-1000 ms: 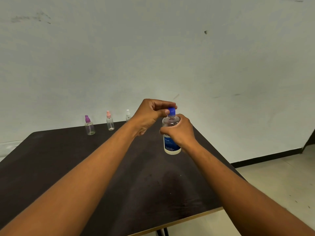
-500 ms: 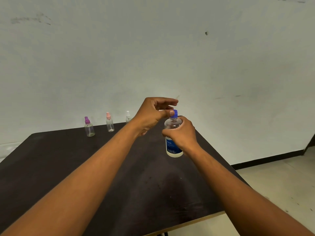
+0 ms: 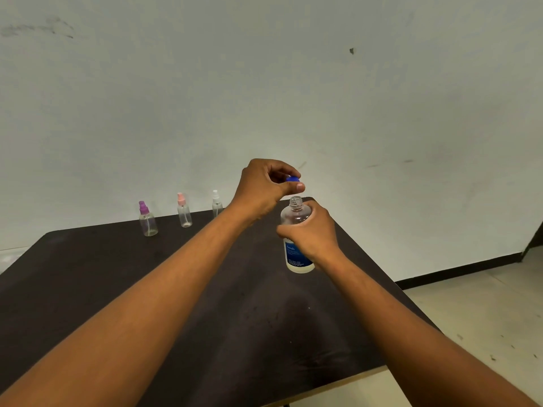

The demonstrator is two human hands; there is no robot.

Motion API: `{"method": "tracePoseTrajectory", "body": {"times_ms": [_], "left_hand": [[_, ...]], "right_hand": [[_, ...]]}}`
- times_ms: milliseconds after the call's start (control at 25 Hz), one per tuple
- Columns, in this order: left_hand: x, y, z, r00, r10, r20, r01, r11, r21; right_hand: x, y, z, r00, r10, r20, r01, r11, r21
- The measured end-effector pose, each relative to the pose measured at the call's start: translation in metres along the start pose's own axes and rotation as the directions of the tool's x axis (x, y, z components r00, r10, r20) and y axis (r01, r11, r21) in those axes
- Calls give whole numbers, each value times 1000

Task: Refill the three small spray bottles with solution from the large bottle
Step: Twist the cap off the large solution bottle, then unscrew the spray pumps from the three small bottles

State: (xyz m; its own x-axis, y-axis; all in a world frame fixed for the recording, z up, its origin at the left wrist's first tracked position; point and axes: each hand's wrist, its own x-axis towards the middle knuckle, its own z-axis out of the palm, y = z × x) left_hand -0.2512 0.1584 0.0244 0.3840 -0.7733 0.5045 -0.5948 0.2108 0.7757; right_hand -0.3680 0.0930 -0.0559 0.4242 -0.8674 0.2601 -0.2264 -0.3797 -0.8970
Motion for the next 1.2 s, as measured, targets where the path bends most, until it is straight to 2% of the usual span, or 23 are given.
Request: {"method": "tracePoseTrajectory", "body": {"times_ms": [200, 520, 800, 1200], "left_hand": [[16, -5, 6, 1000, 11, -29, -11, 1000, -5], [30, -66, 71, 992, -97, 82, 98, 995, 0], [32, -113, 126, 950, -183, 254, 142, 975, 169], [22, -148, 154, 910, -268, 317, 175, 940, 292]], "right_hand": [[3, 18, -11, 999, 35, -27, -35, 999, -2], [20, 46, -55, 993, 37, -113, -40, 999, -24], [45, 71, -80, 990, 42, -132, -44, 999, -11], [61, 88, -75, 987, 62, -146, -65, 998, -15]]}}
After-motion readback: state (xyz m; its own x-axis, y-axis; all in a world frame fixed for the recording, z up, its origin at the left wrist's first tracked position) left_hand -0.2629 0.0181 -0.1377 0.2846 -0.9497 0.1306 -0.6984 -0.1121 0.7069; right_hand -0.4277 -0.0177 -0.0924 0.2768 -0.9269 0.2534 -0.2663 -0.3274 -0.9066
